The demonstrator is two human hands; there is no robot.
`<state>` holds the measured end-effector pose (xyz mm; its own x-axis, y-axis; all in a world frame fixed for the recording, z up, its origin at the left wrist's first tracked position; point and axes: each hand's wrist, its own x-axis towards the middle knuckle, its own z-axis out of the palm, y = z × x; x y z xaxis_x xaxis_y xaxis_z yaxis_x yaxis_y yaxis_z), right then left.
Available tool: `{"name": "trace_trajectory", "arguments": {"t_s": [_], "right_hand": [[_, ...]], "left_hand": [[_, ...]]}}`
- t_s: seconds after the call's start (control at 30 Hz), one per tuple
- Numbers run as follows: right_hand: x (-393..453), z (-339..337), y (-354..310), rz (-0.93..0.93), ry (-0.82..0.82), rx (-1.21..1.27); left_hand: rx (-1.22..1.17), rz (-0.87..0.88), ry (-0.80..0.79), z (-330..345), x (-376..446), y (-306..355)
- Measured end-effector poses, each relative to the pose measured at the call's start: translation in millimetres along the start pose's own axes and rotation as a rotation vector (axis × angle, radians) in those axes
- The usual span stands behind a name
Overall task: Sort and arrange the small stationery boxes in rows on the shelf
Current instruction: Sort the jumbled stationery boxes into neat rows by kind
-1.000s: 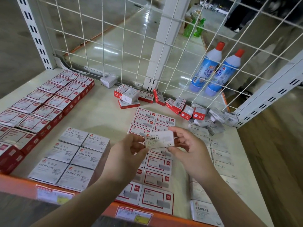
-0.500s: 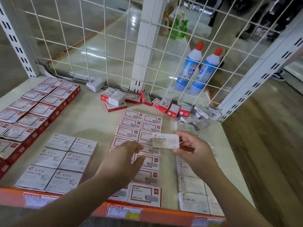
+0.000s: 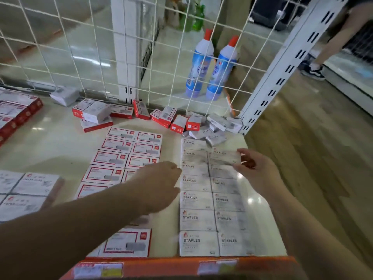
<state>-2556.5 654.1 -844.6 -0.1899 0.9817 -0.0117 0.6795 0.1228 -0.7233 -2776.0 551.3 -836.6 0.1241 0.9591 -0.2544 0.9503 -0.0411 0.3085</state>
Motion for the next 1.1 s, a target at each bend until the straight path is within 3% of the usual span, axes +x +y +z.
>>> {"name": "trace_trajectory", "arguments": {"t_s": [0.37,0.67,1.1], "right_hand": [[40.1,-0.9,2.1,-0.07,-0.122,-0.177],[64.1,10.2,10.5,0.042,-0.212,-0.075],[70.8,13.6,23.1,0.003,-0.208,0.103]], "left_hand": [[0.056,-0.001,0.061,8.3,52.3,9.3],[-0.08,-0.001,0.09,18.5,72.4,5.4],[-0.113,0.038,0.141,18.7,88.5,5.5]]}}
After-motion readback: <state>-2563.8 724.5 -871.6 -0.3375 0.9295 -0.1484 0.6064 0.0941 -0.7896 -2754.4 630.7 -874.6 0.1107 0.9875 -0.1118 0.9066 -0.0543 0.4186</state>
